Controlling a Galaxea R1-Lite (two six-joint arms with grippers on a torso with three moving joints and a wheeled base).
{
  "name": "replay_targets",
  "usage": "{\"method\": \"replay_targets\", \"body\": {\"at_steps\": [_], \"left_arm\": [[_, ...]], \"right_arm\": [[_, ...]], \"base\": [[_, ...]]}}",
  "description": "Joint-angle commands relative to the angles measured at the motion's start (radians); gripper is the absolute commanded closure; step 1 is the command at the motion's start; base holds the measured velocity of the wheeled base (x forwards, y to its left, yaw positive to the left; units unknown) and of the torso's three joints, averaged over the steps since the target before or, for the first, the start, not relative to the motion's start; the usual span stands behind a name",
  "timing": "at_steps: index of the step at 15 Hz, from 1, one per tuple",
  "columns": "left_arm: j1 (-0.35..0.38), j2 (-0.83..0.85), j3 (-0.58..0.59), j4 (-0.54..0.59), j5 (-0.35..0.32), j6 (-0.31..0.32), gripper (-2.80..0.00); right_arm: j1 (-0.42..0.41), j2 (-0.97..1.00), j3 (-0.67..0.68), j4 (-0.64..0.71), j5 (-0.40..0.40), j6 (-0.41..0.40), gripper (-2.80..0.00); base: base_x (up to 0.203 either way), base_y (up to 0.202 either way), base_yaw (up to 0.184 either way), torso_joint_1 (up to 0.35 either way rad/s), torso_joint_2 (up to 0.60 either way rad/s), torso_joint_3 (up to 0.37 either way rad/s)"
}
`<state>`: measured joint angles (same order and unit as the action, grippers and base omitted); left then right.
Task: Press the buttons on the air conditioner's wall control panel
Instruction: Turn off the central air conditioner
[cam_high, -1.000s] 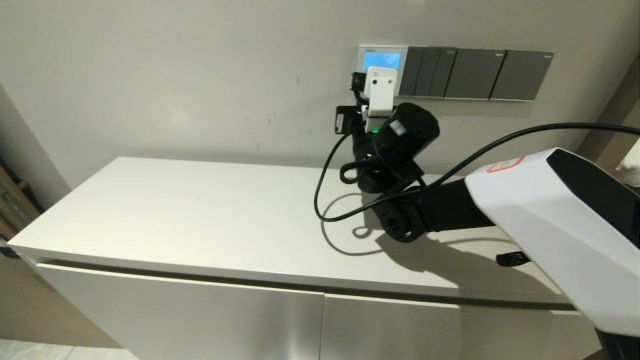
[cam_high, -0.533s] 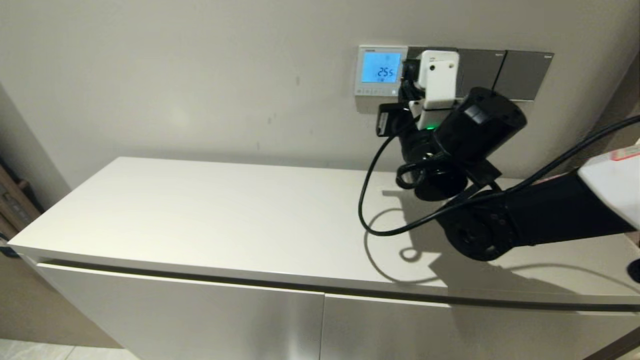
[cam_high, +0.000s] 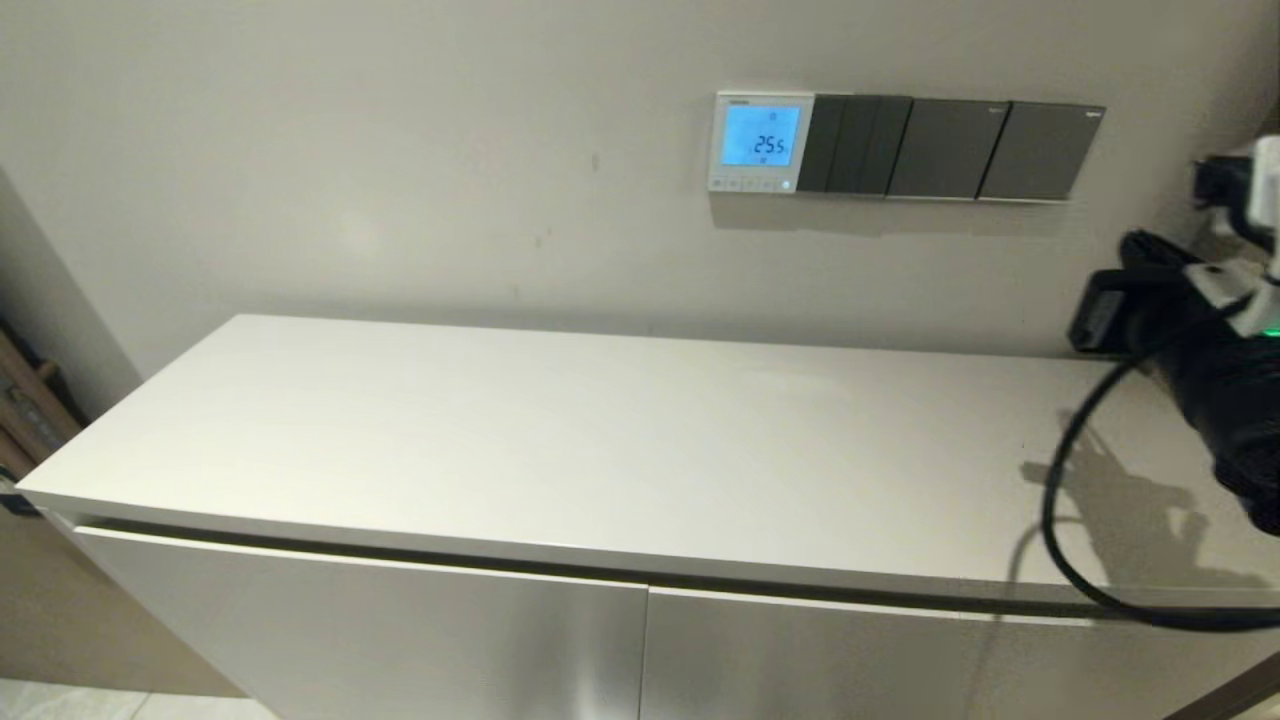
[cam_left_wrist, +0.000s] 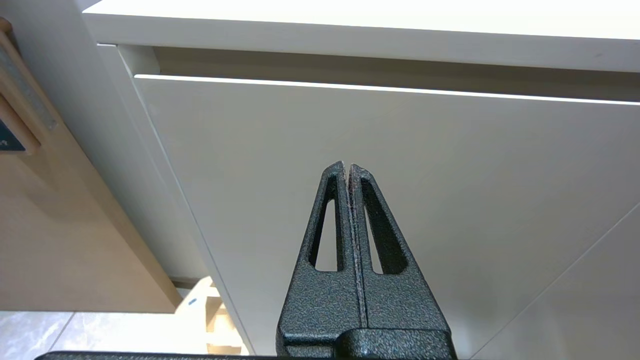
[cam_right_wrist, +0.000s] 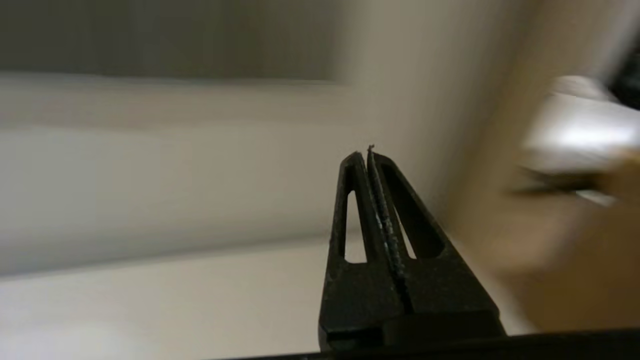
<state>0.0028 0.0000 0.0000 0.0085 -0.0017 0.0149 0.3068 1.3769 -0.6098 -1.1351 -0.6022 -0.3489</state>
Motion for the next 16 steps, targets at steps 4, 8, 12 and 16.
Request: {"method": "replay_targets", "body": {"at_steps": [4, 8, 12, 16], "left_arm": [[0.000, 0.002, 0.000, 0.001, 0.000, 0.000, 0.00], [0.000, 0.000, 0.000, 0.000, 0.000, 0.000, 0.00], [0.000, 0.001, 0.000, 0.001, 0.000, 0.000, 0.00], [0.000, 0.002, 0.000, 0.001, 0.000, 0.000, 0.00]], "right_arm": [[-0.123, -0.515, 0.210, 0.307, -0.001, 0.006, 0.00], [-0.102, -0.805, 0.278, 0.712, -0.004, 0.093, 0.00], [-0.099, -1.017, 0.364, 1.016, -0.003, 0.189, 0.00], [-0.092, -1.102, 0.514, 1.031, 0.010, 0.286, 0.00]], "base": [[0.000, 0.000, 0.000, 0.000, 0.00, 0.000], [0.000, 0.000, 0.000, 0.000, 0.00, 0.000], [0.000, 0.000, 0.000, 0.000, 0.00, 0.000], [0.000, 0.000, 0.000, 0.000, 0.00, 0.000]]}}
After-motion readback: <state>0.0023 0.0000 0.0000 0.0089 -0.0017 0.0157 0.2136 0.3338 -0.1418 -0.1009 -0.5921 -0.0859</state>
